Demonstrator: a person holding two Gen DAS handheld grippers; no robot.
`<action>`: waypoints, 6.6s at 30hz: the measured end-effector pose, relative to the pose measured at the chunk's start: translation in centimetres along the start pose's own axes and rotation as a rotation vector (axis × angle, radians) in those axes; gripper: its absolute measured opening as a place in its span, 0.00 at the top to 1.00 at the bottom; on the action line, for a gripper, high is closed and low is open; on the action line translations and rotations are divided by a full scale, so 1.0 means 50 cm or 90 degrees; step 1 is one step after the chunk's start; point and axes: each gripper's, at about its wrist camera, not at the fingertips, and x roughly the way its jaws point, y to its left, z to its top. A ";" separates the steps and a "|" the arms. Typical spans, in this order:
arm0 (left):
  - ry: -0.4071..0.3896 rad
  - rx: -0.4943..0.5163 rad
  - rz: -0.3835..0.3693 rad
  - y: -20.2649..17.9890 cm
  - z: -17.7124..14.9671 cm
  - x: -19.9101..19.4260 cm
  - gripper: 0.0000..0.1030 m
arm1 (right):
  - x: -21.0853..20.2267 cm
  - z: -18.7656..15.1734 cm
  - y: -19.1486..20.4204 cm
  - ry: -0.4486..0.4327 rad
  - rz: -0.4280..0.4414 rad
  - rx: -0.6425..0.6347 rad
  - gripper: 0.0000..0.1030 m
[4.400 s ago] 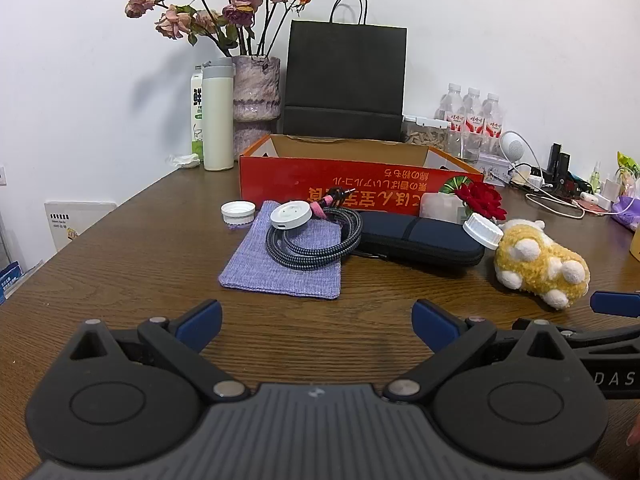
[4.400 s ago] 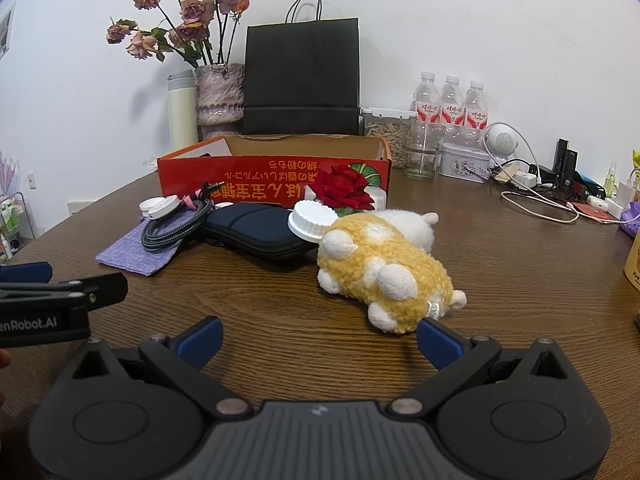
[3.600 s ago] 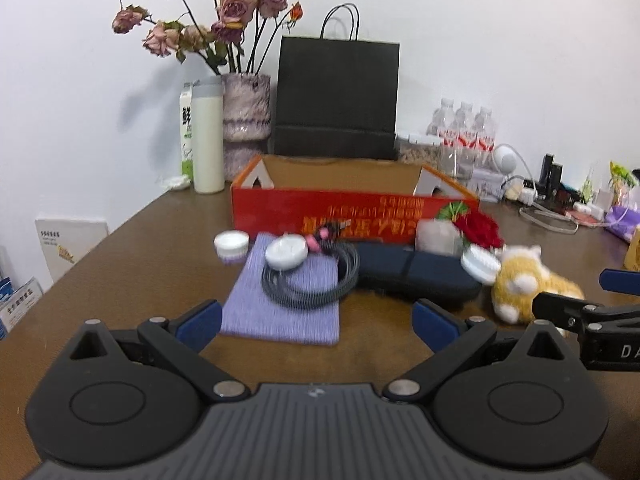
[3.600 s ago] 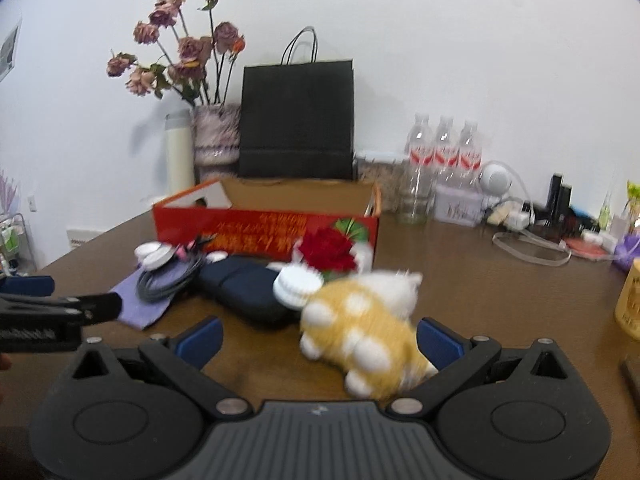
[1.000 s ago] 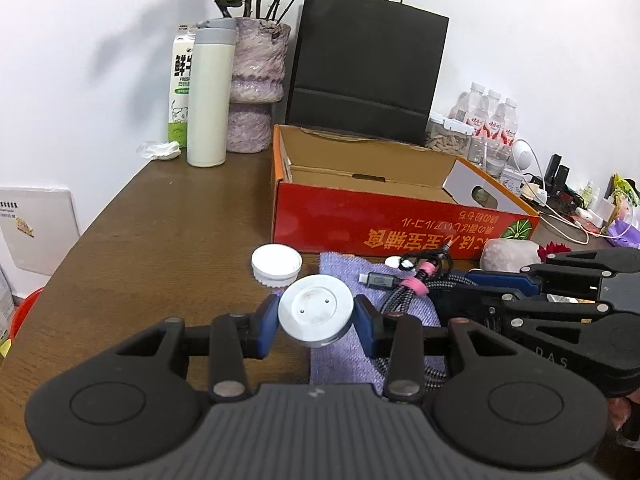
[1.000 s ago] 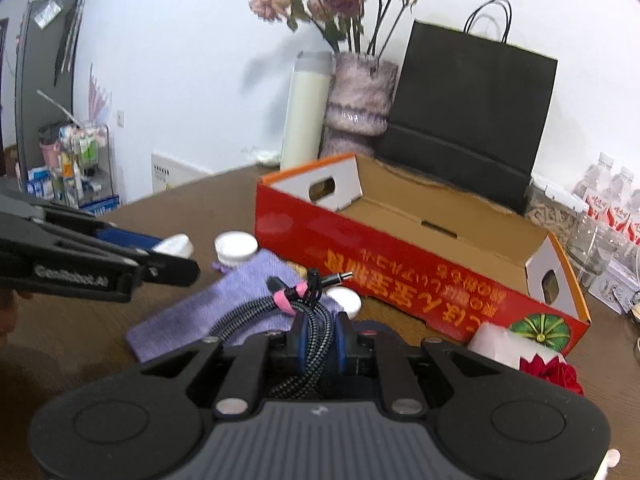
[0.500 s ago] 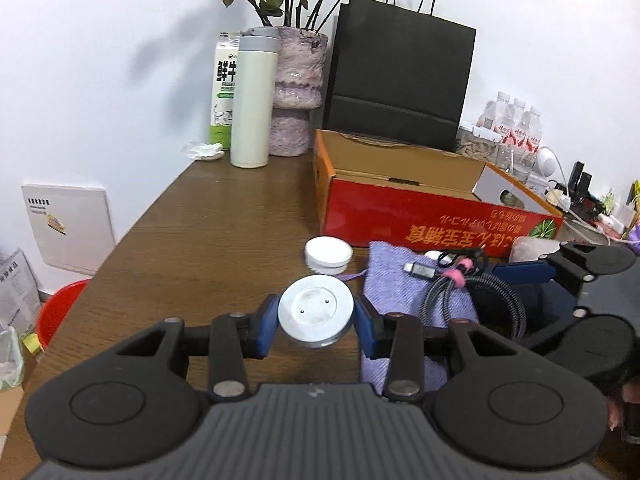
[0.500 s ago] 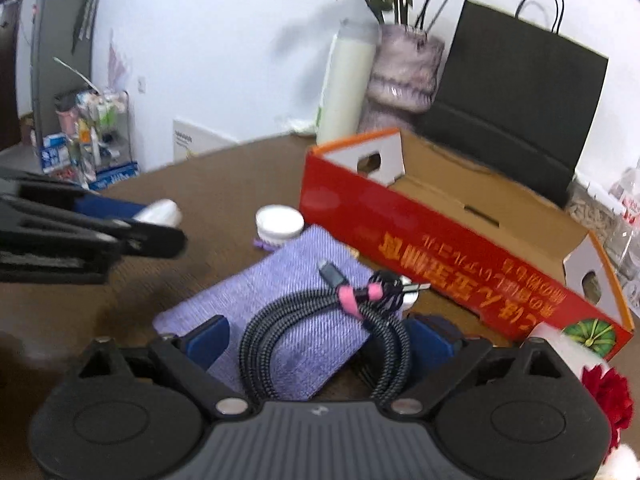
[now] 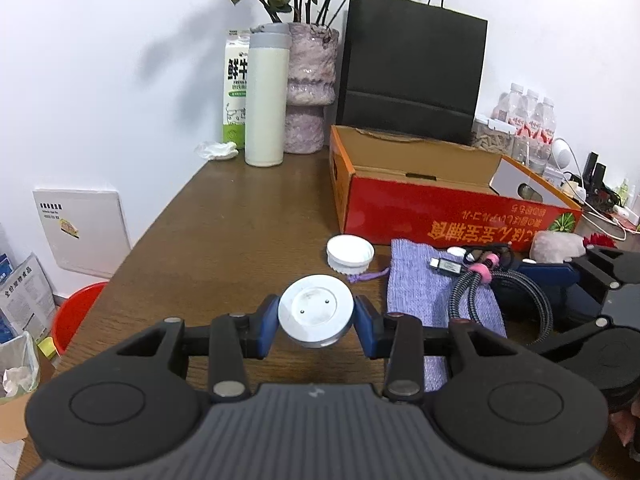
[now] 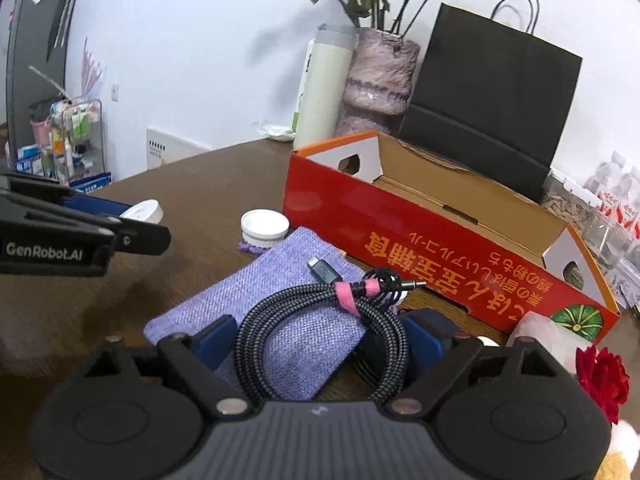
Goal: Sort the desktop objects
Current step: 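Carry the cap and cable over the cardboard box with both grippers, then open both grippers to drop the cap and cable into the box, then return both grippers to the table toward the purple pouch and plush toy, then grasp the purple pouch with the left gripper while the right gripper grasps the plush toy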
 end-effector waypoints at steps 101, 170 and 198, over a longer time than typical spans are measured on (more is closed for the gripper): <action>-0.104 -0.018 0.034 -0.242 0.245 0.186 0.00 | 0.030 0.119 -0.406 -0.061 -0.073 0.165 0.00; 0.091 0.063 -0.002 -0.193 -0.021 0.119 0.03 | -0.131 -0.211 -0.326 0.048 -0.069 0.244 0.01; -0.012 0.027 -0.010 -0.184 -0.040 -0.002 0.80 | -0.196 -0.206 -0.287 -0.022 -0.102 0.192 0.41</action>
